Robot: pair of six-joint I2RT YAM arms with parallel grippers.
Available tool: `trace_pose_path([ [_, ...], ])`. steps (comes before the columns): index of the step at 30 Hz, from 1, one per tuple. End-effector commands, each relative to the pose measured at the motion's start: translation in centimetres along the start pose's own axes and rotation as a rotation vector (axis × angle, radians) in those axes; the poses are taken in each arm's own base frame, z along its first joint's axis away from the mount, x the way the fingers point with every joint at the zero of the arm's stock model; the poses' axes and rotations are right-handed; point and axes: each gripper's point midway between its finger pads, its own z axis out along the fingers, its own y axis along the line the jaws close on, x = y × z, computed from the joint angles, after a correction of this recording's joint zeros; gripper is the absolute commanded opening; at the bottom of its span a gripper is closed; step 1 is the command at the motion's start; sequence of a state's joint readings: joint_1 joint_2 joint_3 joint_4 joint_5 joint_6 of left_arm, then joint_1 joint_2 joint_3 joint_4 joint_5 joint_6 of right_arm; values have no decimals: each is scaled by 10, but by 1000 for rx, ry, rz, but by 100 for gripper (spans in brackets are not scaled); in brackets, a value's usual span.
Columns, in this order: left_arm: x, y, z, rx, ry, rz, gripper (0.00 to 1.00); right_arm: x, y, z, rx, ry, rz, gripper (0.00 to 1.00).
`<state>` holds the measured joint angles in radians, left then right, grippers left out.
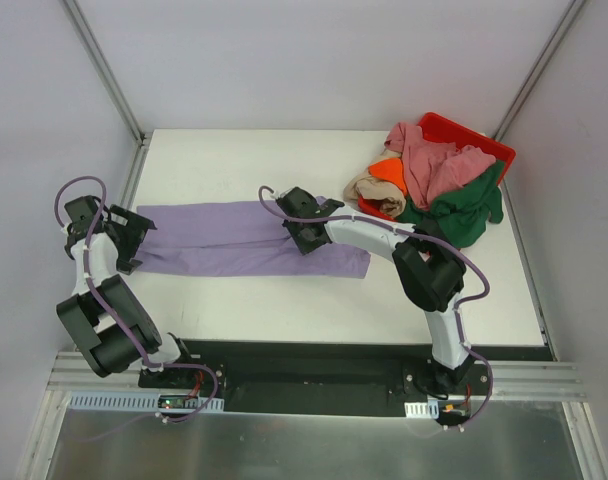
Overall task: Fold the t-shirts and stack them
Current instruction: Fold the other side of the tshirt into a rectangle
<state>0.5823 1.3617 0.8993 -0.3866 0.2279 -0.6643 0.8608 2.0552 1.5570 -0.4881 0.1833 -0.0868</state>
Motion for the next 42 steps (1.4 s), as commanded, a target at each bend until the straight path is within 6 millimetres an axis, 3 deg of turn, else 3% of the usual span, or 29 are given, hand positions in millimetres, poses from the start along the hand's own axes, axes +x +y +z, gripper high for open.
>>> trace_pose_path([
  [1, 3, -1, -5, 15, -3, 16, 99, -17, 3, -8, 5, -39, 36, 17],
  [3, 4, 0, -4, 11, -1, 15, 99, -18, 2, -9, 10, -45, 41, 14],
  [4, 3, -1, -5, 15, -3, 14, 99, -18, 1, -9, 18, -45, 45, 2],
  [5, 4, -1, -4, 14, 0, 15, 99, -18, 1, -10, 18, -46, 45, 0],
  [8, 3, 0, -4, 12, -4, 12, 99, -21, 3, -12, 4, -62, 40, 0],
  [14, 4, 0, -3, 9, 2, 13, 99, -47, -4, -15, 28, -111, -112, 0],
  [25, 2, 1, -3, 1, -7, 17, 99, -75, -10, 10, 61, -118, -479, 0],
  [29, 4, 7, -2, -17, -10, 8, 99, -87, -16, 18, 105, -135, -523, 0],
  [35, 3, 9, 0, -29, -11, 8, 99, -107, -6, 24, 83, -200, -555, 0],
  [42, 1, 7, -1, -25, -20, 8, 99, -115, 0, 40, 75, -230, -577, 2],
])
